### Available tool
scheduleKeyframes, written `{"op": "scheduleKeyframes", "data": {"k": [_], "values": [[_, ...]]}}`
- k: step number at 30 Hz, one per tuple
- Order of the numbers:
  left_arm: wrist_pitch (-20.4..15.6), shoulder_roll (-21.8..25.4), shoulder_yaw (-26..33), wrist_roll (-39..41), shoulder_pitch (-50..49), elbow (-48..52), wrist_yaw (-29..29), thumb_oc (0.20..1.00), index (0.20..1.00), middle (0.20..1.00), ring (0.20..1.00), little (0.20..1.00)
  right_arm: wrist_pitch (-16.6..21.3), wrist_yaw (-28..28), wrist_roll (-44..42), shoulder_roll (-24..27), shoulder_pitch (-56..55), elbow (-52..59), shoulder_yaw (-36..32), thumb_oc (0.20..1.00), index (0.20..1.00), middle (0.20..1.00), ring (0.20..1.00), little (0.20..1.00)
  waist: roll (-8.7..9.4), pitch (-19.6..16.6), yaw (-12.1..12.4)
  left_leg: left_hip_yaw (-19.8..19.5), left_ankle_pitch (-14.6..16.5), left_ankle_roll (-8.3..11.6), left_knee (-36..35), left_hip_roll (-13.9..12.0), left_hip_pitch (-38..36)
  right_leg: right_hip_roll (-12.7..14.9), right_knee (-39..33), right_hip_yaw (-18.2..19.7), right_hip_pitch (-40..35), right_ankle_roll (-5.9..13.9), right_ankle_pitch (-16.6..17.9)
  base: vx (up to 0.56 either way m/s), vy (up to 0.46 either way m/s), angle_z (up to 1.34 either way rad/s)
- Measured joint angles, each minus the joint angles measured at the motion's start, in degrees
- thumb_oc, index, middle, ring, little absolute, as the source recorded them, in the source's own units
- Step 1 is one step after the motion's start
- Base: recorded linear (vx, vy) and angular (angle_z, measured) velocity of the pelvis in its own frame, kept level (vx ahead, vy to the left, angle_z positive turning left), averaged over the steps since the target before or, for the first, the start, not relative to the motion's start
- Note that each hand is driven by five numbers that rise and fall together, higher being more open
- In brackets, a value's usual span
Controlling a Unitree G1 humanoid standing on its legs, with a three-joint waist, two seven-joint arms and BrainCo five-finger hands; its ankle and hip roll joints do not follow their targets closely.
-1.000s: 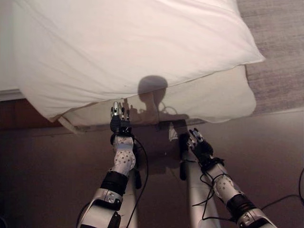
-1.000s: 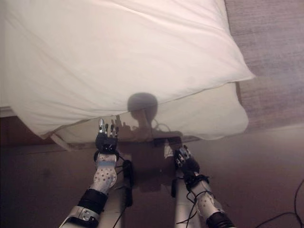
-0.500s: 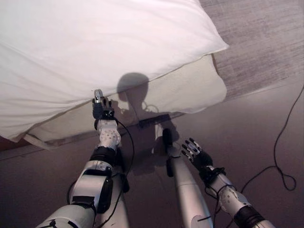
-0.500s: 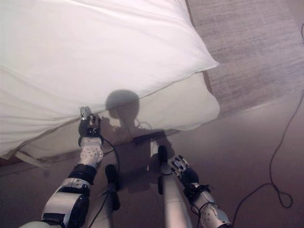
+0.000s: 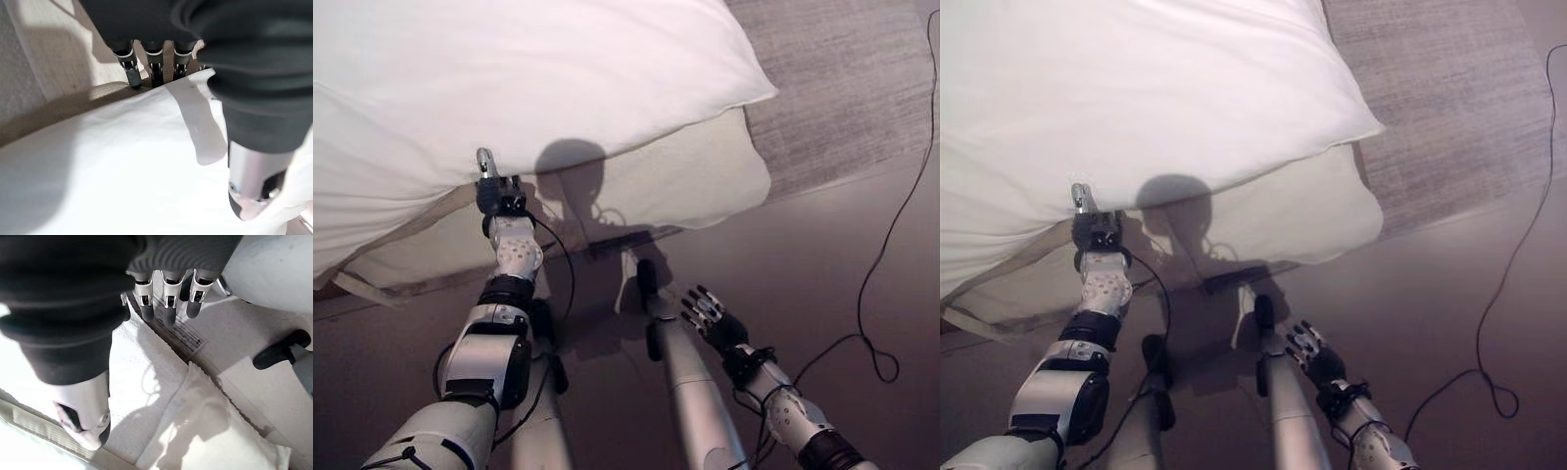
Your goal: Make the bed
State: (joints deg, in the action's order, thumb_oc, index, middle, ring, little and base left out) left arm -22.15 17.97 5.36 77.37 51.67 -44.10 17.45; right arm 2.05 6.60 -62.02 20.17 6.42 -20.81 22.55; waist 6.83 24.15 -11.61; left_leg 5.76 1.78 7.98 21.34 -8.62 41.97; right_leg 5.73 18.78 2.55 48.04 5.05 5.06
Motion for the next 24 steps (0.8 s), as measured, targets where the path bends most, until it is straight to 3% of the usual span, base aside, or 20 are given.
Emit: {"op": "scheduleKeyframes", "data": {"k": [1, 2, 9, 15, 24], "values": [[-0.1, 0.25, -0.09, 0.0, 0.56, 0.0, 0.34, 0.567, 0.567, 0.567, 0.567, 0.567, 0.0, -0.01, 0.0, 0.2, -0.02, -0.02, 0.01, 1.0, 1.0, 1.0, 1.0, 1.0, 0.0, 0.0, 0.03, 0.0, -0.02, -0.01, 0.06, 0.0, 0.0, 0.01, 0.03, 0.0, 0.0, 0.0, 0.0, 0.0, 0.0, 0.0], [-0.43, 0.29, -0.14, -0.01, 1.07, 0.01, 0.57, 0.2, 0.2, 0.2, 0.2, 0.2, 0.0, -0.02, 0.01, 0.33, -0.02, -0.02, 0.02, 1.0, 1.0, 1.0, 1.0, 1.0, -0.02, -0.01, 0.07, -0.01, -0.01, -0.01, 0.15, 0.01, 0.01, 0.01, 0.07, 0.0, -0.01, 0.01, 0.0, 0.0, 0.0, 0.0], [-3.98, -0.39, -0.12, -0.09, 1.66, 1.34, 2.48, 0.2, 0.2, 0.2, 0.2, 0.2, 0.03, -0.14, 0.04, 0.37, -0.02, -0.08, 0.04, 1.0, 1.0, 1.0, 1.0, 1.0, -0.18, -0.08, 0.67, 0.0, -0.13, -0.17, 0.15, 0.23, -0.01, 0.25, 0.17, 0.0, -0.01, -0.22, 0.18, 0.0, 0.0, 0.0], [-6.62, -4.17, -1.54, -0.22, 1.26, 10.15, 3.01, 0.2, 0.2, 0.2, 0.2, 0.2, 0.12, -0.64, 0.04, -0.68, 0.42, -0.15, 0.71, 1.0, 1.0, 1.0, 1.0, 1.0, -0.21, -0.07, 3.18, -0.22, -0.25, -0.37, -0.09, 0.81, -1.03, 0.83, 0.74, -0.04, -0.84, -0.13, 0.11, 0.0, 0.017, 0.04], [-8.89, -7.99, -2.14, -0.2, -2.76, 20.53, 3.21, 0.2, 0.2, 0.2, 0.2, 0.2, 0.45, -1.44, -0.48, -3.26, 5.92, -1.89, 2.55, 1.0, 1.0, 1.0, 1.0, 1.0, -1.05, -0.24, 4.55, -1.08, -0.53, -0.75, -0.64, 1.64, -2.33, 1.63, 0.6, -0.67, -2.62, 0.19, -0.34, 0.01, 0.013, 0.06]]}}
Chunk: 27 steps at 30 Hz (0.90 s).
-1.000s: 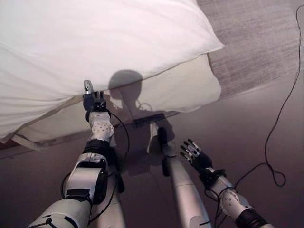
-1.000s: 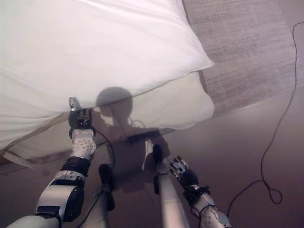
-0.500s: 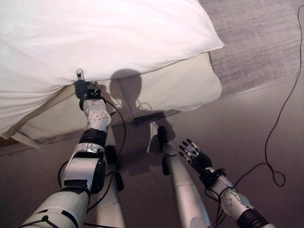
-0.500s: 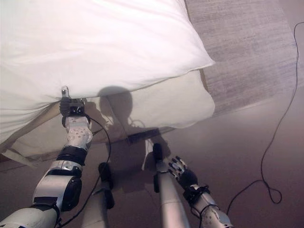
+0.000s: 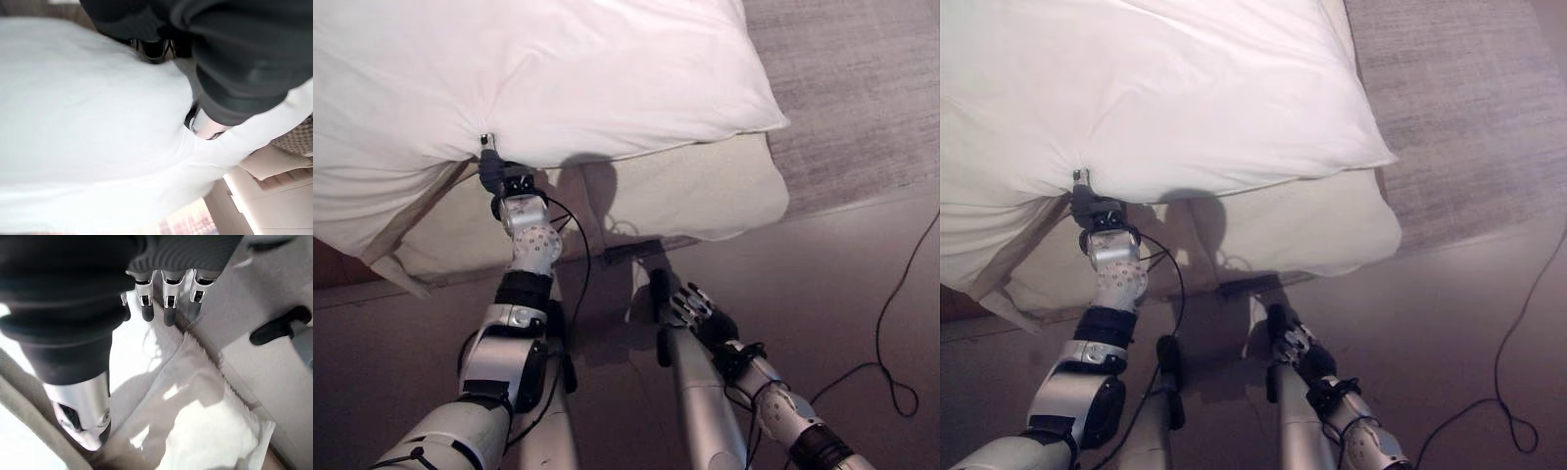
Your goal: Make the bed
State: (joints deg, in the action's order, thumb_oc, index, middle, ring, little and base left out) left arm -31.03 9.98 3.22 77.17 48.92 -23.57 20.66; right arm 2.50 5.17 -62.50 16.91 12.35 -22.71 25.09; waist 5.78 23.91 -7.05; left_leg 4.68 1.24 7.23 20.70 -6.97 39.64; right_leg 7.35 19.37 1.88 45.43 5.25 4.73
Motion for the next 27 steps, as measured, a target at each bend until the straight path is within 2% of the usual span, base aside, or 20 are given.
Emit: {"op": "scheduleKeyframes", "data": {"k": [6, 9, 14, 18, 21, 27], "values": [[-1.23, -1.63, -2.15, 0.0, -2.5, 6.81, -0.05, 0.2, 0.2, 0.2, 0.2, 0.2, 0.75, -0.59, -2.69, -5.74, 8.55, -6.06, 0.66, 1.0, 1.0, 1.0, 1.0, 1.0, -0.28, 0.12, 1.98, -1.01, -0.18, -0.28, -0.12, 0.71, -0.42, 0.86, -0.19, -1.21, -1.23, 0.2, -0.1, 0.01, 0.033, 0.09], [-1.95, -3.79, -3.43, 0.04, -3.94, 9.15, -0.42, 0.2, 0.2, 0.2, 0.2, 0.2, 1.19, -0.63, -7.96, -8.82, 14.03, -10.61, 0.58, 1.0, 1.0, 1.0, 1.0, 1.0, -1.15, 0.4, 3.86, -1.76, -0.14, -0.43, -0.36, 1.04, -1.3, 1.13, -0.83, -1.63, -2.74, 0.45, -0.2, 0.0, 0.023, 0.09], [-2.19, -4.35, -4.31, 0.02, -6.06, 12.67, -0.66, 0.2, 0.2, 0.2, 0.2, 0.2, 1.11, -0.01, -17.29, -11.87, 21.81, -16.32, -0.14, 1.0, 1.0, 1.0, 1.0, 1.0, -1.78, 0.73, 5.13, -2.46, -0.25, -0.63, -0.31, 1.44, -1.31, 1.7, -0.75, -2.61, -3.3, 0.56, -0.35, -0.01, 0.009, 0.1], [-2.07, -4.72, -5.76, -0.11, -6.39, 13.9, -0.71, 0.2, 0.2, 0.2, 0.2, 0.2, 1.17, 0.46, -22.55, -11.9, 28.21, -17.37, -1.43, 1.0, 1.0, 1.0, 1.0, 1.0, -2.95, 1.42, 6.41, -3.54, -0.49, -0.8, -0.41, 1.84, -1.14, 2.07, -0.79, -3.44, -3.8, 0.7, -0.6, 0.0, 0.002, 0.13], [-1.92, -4.86, -7.19, -2.15, -7.02, 15.75, -0.67, 0.2, 0.2, 0.2, 0.2, 0.2, 2.26, 0.71, -26.42, -13.12, 33.36, -17.66, -4.28, 1.0, 1.0, 1.0, 1.0, 1.0, -4.64, 2.38, 7.26, -5.27, -0.87, -0.85, -0.77, 2.62, -1.0, 2.92, -0.42, -5.09, -4.57, 0.89, -1.33, 0.01, 0.026, 0.25], [-1.92, -4.47, -8.38, -2.21, -7.92, 16.2, -0.6, 0.2, 0.2, 0.2, 0.2, 0.2, 3.56, 0.89, -28.68, -14.63, 36.31, -17.53, -5.7, 1.0, 1.0, 1.0, 1.0, 1.0, -5.7, 2.97, 8.95, -6.41, -0.88, -0.91, -0.86, 3.41, -0.97, 3.77, 0.58, -5.86, -4.72, 1.24, -2.05, 0.01, 0.034, 0.12]]}}
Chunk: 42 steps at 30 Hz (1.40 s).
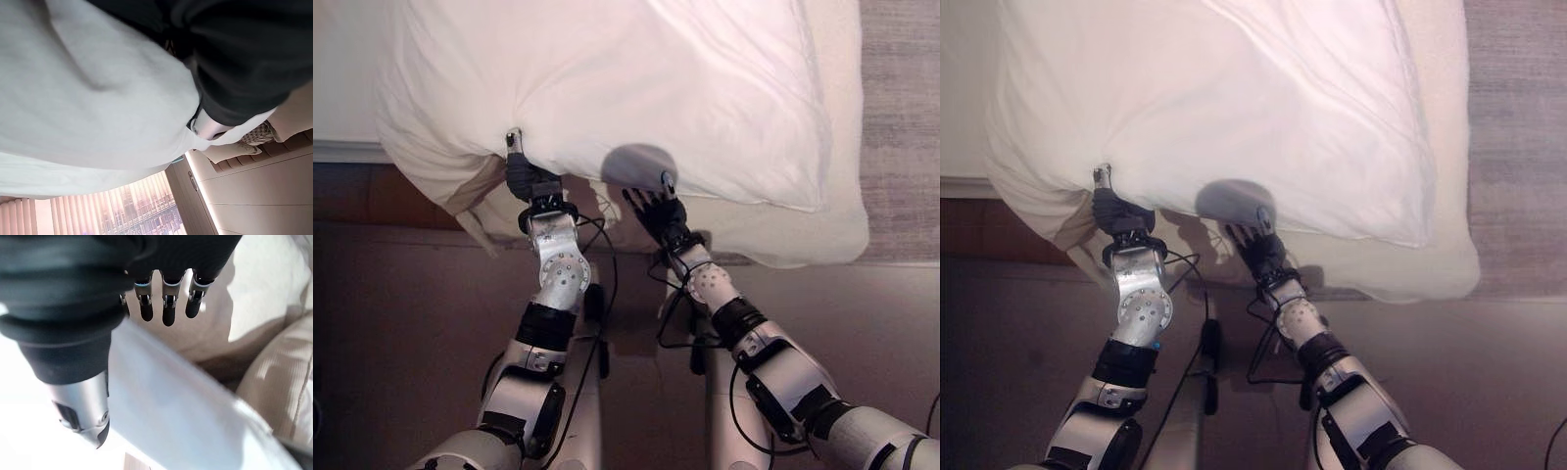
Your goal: Make the bed
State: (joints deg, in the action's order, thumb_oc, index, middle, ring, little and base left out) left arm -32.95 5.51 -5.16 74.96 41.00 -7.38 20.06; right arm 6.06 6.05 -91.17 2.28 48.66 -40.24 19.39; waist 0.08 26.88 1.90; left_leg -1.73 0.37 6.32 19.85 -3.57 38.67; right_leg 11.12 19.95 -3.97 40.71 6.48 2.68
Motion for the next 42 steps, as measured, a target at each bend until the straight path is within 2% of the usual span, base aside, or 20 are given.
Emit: {"op": "scheduleKeyframes", "data": {"k": [2, 8, 14, 17, 22, 27, 30, 37, 38, 40, 42], "values": [[0.02, 0.07, -0.37, -0.03, -0.07, 0.04, 0.15, 0.2, 0.2, 0.2, 0.2, 0.2, 0.43, -0.02, -0.31, -0.02, -0.68, 0.62, -0.6, 1.0, 1.0, 1.0, 1.0, 1.0, -0.03, 0.02, 0.69, -0.06, 0.0, 0.0, -0.03, 0.03, 0.01, 0.03, 0.01, -0.06, -0.01, -0.02, -0.06, 0.01, 0.047, 0.02], [0.02, 0.05, -0.3, -0.95, -0.18, 0.03, 2.02, 0.2, 0.2, 0.2, 0.2, 0.2, 2.36, -0.02, -1.77, 0.53, -1.61, 3.75, -1.57, 1.0, 1.0, 1.0, 1.0, 1.0, -0.16, 0.09, 0.54, -0.05, -0.08, -0.13, 0.05, 0.27, 0.01, 0.27, 0.29, -0.03, 0.03, -0.01, -0.32, 0.01, 0.027, 0.01], [0.14, 0.44, 0.73, -4.15, -0.8, 0.66, 4.32, 0.2, 0.2, 0.2, 0.2, 0.2, 5.06, 0.0, -1.84, 1.4, -1.86, 8.56, -5.46, 1.0, 1.0, 1.0, 1.0, 1.0, -0.18, 0.09, 0.36, 0.09, -0.12, -0.19, 0.01, 0.36, 0.5, 0.37, 0.39, 0.13, 0.65, 0.01, -0.45, 0.01, 0.003, 0.0], [1.29, 0.89, 2.05, -7.14, -2.2, 1.39, 6.28, 0.2, 0.2, 0.2, 0.2, 0.2, 5.76, -0.3, -1.86, 3.32, -3.39, 12.48, -6.62, 1.0, 1.0, 1.0, 1.0, 1.0, -0.22, 0.11, 0.38, 0.09, -0.12, -0.19, -0.03, 0.37, 1.02, 0.39, 0.62, 0.17, 1.37, 0.01, -0.45, 0.01, 0.005, 0.0], [2.01, 1.35, 3.15, -9.01, -3.34, 1.4, 9.2, 0.2, 0.2, 0.2, 0.2, 0.2, 8.64, -1.63, -1.84, 3.18, -4.12, 13.14, -10.07, 1.0, 1.0, 1.0, 1.0, 1.0, -0.23, 0.12, 0.22, 0.1, -0.11, -0.19, -0.11, 0.35, 1.0, 0.39, 0.77, 0.16, 1.47, 0.02, -0.45, 0.0, 0.0, 0.0], [2.65, 2.14, 4.46, -9.1, -3.71, 1.39, 10.95, 0.2, 0.2, 0.2, 0.2, 0.2, 8.67, -2.14, -1.74, 5.76, -5.26, 13.08, -11.53, 1.0, 1.0, 1.0, 1.0, 1.0, -0.23, 0.12, 0.23, 0.18, -0.11, -0.2, 0.01, 0.35, 1.0, 0.4, 0.79, 0.24, 1.47, 0.01, -0.45, 0.0, 0.0, 0.0], [2.65, 2.32, 5.95, -9.67, -3.85, 1.39, 11.18, 0.2, 0.2, 0.2, 0.2, 0.2, 8.66, -2.64, -1.62, 8.02, -6.25, 13.04, -14.99, 1.0, 1.0, 1.0, 1.0, 1.0, -0.23, 0.12, 0.13, 0.35, -0.11, -0.21, 0.01, 0.36, 0.99, 0.41, 0.75, 0.34, 1.51, 0.01, -0.45, 0.0, 0.0, 0.0], [2.64, 2.56, 7.25, -11.05, -4.52, 1.39, 11.37, 0.2, 0.2, 0.2, 0.2, 0.2, 8.62, -2.91, -0.07, 10.64, -6.31, 12.83, -17.0, 1.0, 1.0, 1.0, 1.0, 1.0, -0.24, 0.12, -1.05, 0.4, -0.11, -0.21, -0.1, 0.34, 0.99, 0.39, 0.74, 0.4, 1.59, 0.01, -0.45, 0.0, 0.0, 0.0], [2.64, 2.49, 7.69, -11.04, -4.63, 1.39, 11.37, 0.2, 0.2, 0.2, 0.2, 0.2, 8.62, -2.91, 0.01, 10.78, -6.33, 12.83, -17.01, 0.413, 0.413, 0.413, 0.413, 0.413, -0.24, 0.12, -1.22, 0.49, -0.11, -0.21, -0.13, 0.29, 0.99, 0.38, 0.75, 0.42, 1.68, 0.01, -0.45, 0.0, 0.0, 0.0], [2.64, 2.5, 8.21, -11.05, -4.57, 1.39, 11.37, 0.2, 0.2, 0.2, 0.2, 0.2, 8.62, -2.93, 0.04, 11.13, -6.36, 12.79, -17.02, 0.2, 0.2, 0.2, 0.2, 0.2, -0.24, 0.12, -1.22, 0.71, -0.11, -0.2, -0.18, 0.22, 0.97, 0.35, 0.74, 0.51, 1.8, 0.01, -0.45, -0.01, -0.008, -0.04], [2.64, 2.5, 8.31, -11.05, -4.59, 1.39, 11.37, 0.2, 0.2, 0.2, 0.2, 0.2, 8.62, -2.95, 0.04, 11.28, -6.4, 12.79, -17.02, 0.2, 0.2, 0.2, 0.2, 0.2, -0.24, 0.12, -1.22, 0.83, -0.11, -0.21, -0.16, 0.23, 0.98, 0.34, 0.76, 0.61, 1.88, 0.01, -0.45, -0.01, -0.006, -0.02]]}}
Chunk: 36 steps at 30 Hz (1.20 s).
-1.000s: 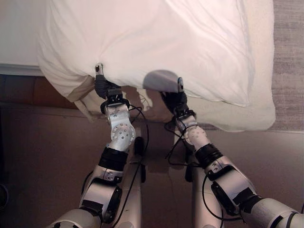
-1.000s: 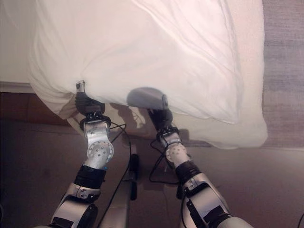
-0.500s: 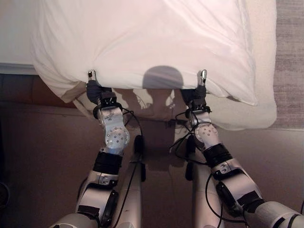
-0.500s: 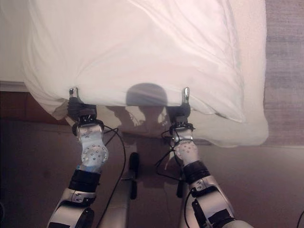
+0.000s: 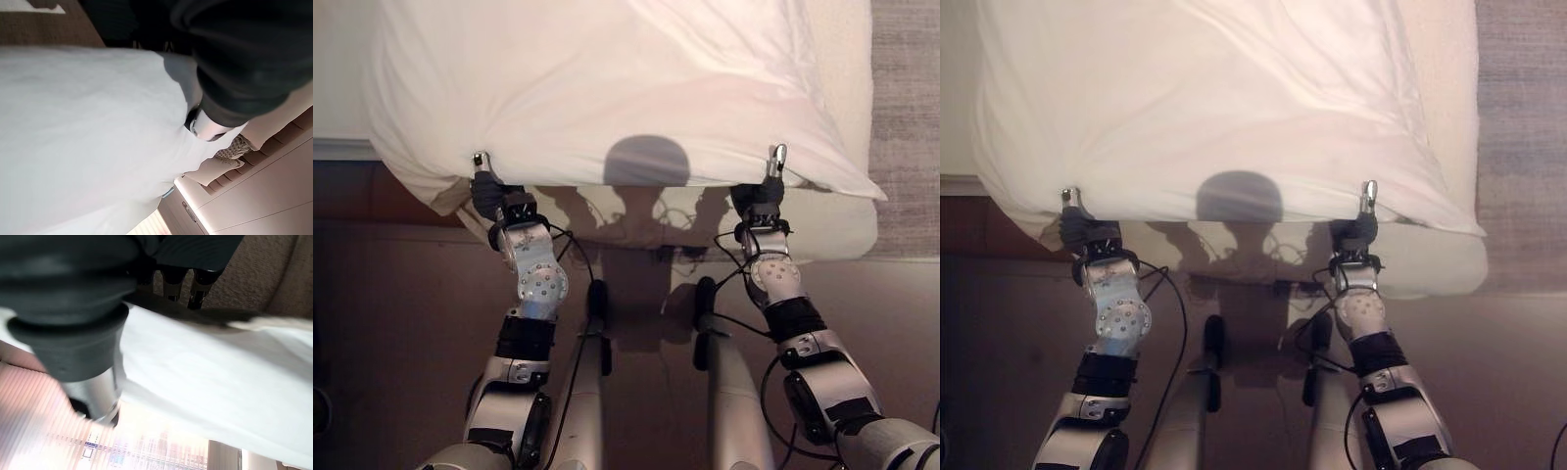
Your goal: Make the bed
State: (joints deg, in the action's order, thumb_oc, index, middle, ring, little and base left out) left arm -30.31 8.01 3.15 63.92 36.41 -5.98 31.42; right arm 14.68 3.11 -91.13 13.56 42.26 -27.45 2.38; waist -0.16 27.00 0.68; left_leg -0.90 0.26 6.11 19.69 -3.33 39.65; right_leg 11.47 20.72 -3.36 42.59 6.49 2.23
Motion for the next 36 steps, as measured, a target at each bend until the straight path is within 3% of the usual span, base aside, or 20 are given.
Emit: {"op": "scheduleKeyframes", "data": {"k": [9, 10, 11, 12, 19, 24, 36], "values": [[0.0, 0.0, 0.29, 0.02, -0.34, 0.0, -0.43, 0.2, 0.2, 0.2, 0.2, 0.2, -0.05, 0.1, 0.41, -0.32, -0.95, 1.62, 0.26, 0.2, 0.2, 0.2, 0.2, 0.2, 0.0, 0.0, 0.11, 0.07, 0.0, 0.0, -0.03, 0.02, 0.0, -0.01, 0.0, 0.1, 0.05, 0.0, 0.0, 0.0, 0.0, 0.0], [0.0, 0.0, 0.34, 0.02, -0.41, 0.0, -0.49, 0.395, 0.395, 0.395, 0.395, 0.395, -0.05, 0.12, 0.47, -0.49, -1.09, 2.18, 0.26, 0.2, 0.2, 0.2, 0.2, 0.2, 0.0, 0.0, 0.11, 0.07, 0.0, 0.0, -0.03, 0.02, 0.0, 0.0, 0.0, 0.1, 0.05, 0.0, 0.0, 0.0, 0.0, 0.0], [-0.03, 0.01, 0.57, 0.03, -1.25, 0.05, -0.58, 0.771, 0.771, 0.771, 0.771, 0.771, -0.04, 0.14, 0.46, -0.85, -1.42, 3.78, 0.24, 0.2, 0.2, 0.2, 0.2, 0.2, 0.0, 0.0, 0.11, 0.07, 0.0, 0.0, -0.02, 0.04, -0.01, 0.0, 0.02, 0.12, 0.05, 0.0, 0.0, 0.0, 0.0, 0.0], [-0.12, 0.01, 0.78, 0.03, -1.57, 0.26, -0.62, 1.0, 1.0, 1.0, 1.0, 1.0, -0.02, 0.17, 0.47, -1.03, -1.77, 5.2, 0.23, 0.2, 0.2, 0.2, 0.2, 0.2, 0.0, 0.0, 0.1, 0.07, 0.0, 0.0, -0.03, 0.03, -0.01, 0.0, 0.02, 0.12, 0.06, 0.0, 0.0, 0.0, 0.0, 0.0], [-0.3, -0.93, 0.89, 1.52, -7.96, 0.82, -2.82, 1.0, 1.0, 1.0, 1.0, 1.0, 0.31, 0.25, 0.48, -2.27, -5.31, 13.46, 0.79, 0.2, 0.2, 0.2, 0.2, 0.2, -0.01, 0.0, 0.17, 0.19, 0.0, -0.01, 0.02, 0.03, -0.03, -0.02, 0.06, 0.26, 0.1, 0.0, 0.0, 0.0, 0.0, 0.0], [-0.17, -2.95, 0.15, 7.62, -12.1, 1.0, -5.72, 1.0, 1.0, 1.0, 1.0, 1.0, 0.97, 1.88, 0.51, -2.7, -8.4, 19.67, 3.05, 0.2, 0.2, 0.2, 0.2, 0.2, 0.0, 0.0, 0.12, 0.42, 0.0, -0.02, -0.01, 0.0, -0.16, -0.1, 0.06, 0.5, 0.11, 0.01, 0.01, 0.0, 0.0, 0.0], [2.41, -5.32, -3.15, 18.41, -9.7, -8.3, -17.68, 1.0, 1.0, 1.0, 1.0, 1.0, 1.44, 5.48, 0.5, -3.62, -12.93, 29.45, 11.85, 0.2, 0.2, 0.2, 0.2, 0.2, 0.18, 0.0, -1.55, 2.33, 0.99, -0.44, 1.1, -0.24, -1.06, -0.55, 0.06, 2.56, -0.14, 0.39, 0.36, 0.01, 0.002, -0.06]]}}
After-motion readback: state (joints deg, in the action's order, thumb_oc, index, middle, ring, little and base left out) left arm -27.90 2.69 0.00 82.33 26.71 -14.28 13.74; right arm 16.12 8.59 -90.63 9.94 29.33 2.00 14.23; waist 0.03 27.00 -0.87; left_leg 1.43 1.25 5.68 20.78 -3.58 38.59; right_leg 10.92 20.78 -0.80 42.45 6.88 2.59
